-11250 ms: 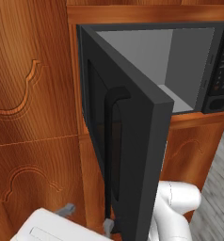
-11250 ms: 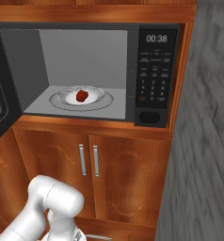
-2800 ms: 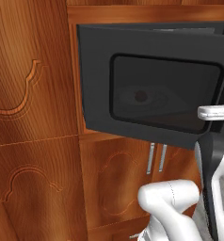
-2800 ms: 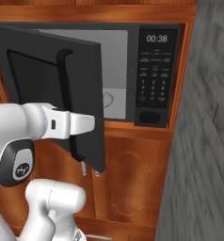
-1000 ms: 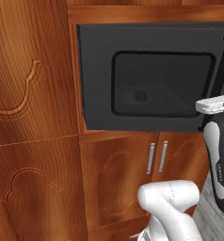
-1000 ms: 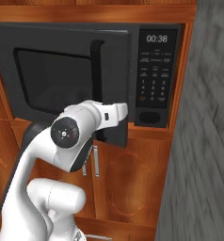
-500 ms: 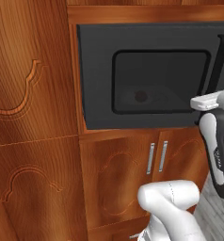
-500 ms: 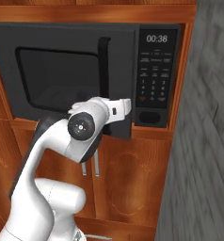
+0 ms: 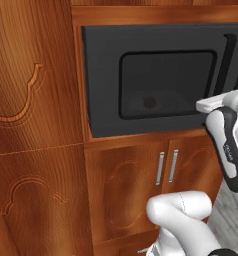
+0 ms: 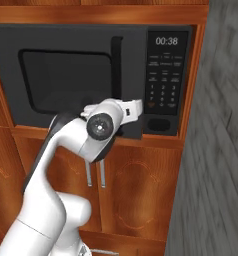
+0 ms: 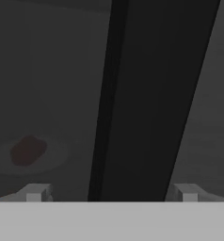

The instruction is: Pick the bell pepper from the counter and place it in the microwave. Then turn on the microwave.

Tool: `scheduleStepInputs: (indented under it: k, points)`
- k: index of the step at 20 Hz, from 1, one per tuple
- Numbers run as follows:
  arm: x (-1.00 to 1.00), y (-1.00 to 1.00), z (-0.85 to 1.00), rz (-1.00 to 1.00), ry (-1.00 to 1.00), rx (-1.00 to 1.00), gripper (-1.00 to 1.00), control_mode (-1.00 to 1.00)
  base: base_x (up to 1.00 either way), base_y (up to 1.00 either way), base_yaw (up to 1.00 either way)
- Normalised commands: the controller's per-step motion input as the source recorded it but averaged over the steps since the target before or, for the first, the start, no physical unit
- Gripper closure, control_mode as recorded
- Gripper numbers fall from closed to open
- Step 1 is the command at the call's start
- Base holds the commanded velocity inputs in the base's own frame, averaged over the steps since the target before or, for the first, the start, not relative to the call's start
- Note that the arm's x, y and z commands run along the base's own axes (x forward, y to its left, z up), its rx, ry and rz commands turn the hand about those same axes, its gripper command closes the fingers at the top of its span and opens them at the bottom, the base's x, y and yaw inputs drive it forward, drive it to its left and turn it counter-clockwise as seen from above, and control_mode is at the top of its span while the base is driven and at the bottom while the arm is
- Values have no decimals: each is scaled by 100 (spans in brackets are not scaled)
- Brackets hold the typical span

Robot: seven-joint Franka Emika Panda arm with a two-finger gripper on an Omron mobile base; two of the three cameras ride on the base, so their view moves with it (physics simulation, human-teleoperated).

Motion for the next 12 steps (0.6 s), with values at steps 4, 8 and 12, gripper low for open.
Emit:
scheduleStepInputs:
  k: [4, 8, 12]
  points:
    - [45, 0, -11, 5, 0, 0, -100, -100, 0, 0, 0]
    - [47, 0, -12, 5, 0, 0, -100, -100, 0, 0, 0]
    - [47, 0, -12, 4, 0, 0, -100, -100, 0, 0, 0]
